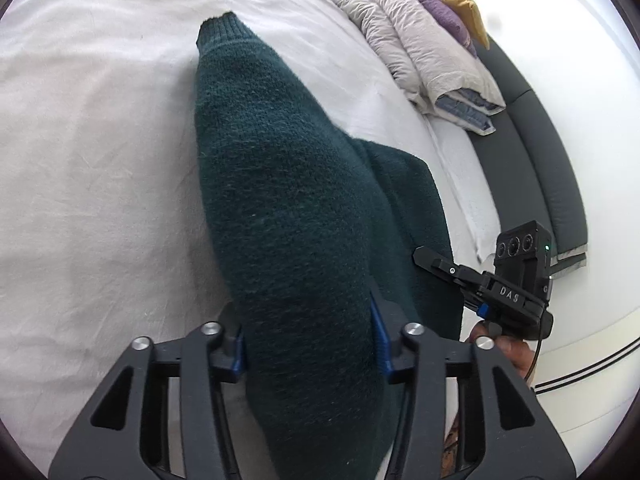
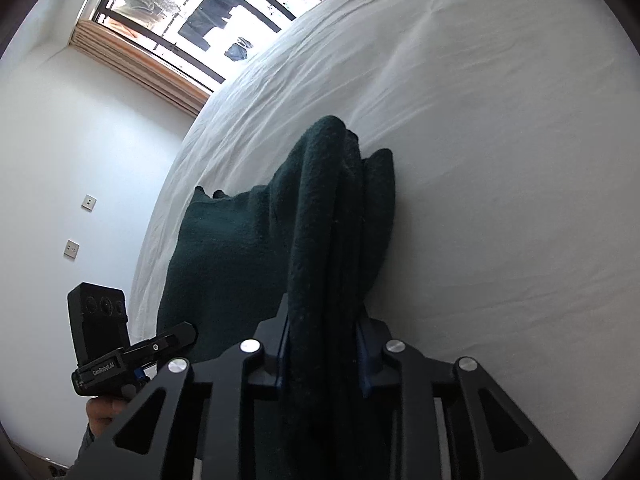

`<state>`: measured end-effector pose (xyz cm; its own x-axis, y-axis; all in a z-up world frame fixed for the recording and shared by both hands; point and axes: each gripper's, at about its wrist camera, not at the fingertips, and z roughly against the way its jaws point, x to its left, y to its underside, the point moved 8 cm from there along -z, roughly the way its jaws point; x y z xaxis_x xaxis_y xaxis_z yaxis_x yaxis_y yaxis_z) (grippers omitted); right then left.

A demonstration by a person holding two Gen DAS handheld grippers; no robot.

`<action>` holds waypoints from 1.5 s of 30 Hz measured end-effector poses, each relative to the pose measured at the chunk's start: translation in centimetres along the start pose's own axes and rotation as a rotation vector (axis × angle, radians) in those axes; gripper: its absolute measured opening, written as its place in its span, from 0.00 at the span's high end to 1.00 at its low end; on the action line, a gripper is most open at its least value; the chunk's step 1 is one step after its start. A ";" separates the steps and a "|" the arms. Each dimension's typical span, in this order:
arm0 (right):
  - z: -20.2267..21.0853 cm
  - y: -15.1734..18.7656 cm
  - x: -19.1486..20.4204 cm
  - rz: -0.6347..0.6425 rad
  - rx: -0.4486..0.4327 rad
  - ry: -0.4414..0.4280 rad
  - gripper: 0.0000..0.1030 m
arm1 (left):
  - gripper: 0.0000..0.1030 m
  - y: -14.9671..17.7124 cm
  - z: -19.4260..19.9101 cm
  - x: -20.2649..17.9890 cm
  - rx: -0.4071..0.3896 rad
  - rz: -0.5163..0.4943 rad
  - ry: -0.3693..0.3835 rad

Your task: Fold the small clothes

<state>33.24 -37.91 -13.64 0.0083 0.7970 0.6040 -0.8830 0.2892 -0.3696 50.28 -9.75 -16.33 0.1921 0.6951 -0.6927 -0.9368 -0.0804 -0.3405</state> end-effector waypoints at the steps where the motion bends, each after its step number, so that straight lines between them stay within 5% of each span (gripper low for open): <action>1: 0.5 0.0 0.7 0.016 -0.010 0.010 0.74 | 0.60 -0.2 0.4 -0.2 -0.003 -0.004 0.002; 13: 4.5 3.2 12.4 0.110 -0.031 -0.097 0.74 | 0.60 1.8 15.8 -2.6 -0.120 -0.079 -0.031; 22: 2.6 10.7 21.4 0.187 0.023 -0.173 0.74 | 0.60 7.1 26.6 1.1 -0.184 -0.096 -0.110; 34: -4.0 19.5 20.2 0.112 0.139 -0.159 0.74 | 0.58 14.8 27.7 10.7 -0.147 -0.005 -0.183; 39: -4.2 20.7 16.4 0.024 0.139 -0.205 0.70 | 0.45 16.3 27.2 12.9 -0.176 0.048 -0.162; 45: -4.3 21.6 14.7 -0.015 0.099 -0.274 0.61 | 0.23 16.8 26.4 13.1 -0.231 -0.051 -0.255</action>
<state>16.32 -17.66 -15.72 -0.0932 0.6157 0.7824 -0.9256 0.2360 -0.2960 29.33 16.83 -14.32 0.1304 0.8561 -0.5001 -0.8316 -0.1802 -0.5254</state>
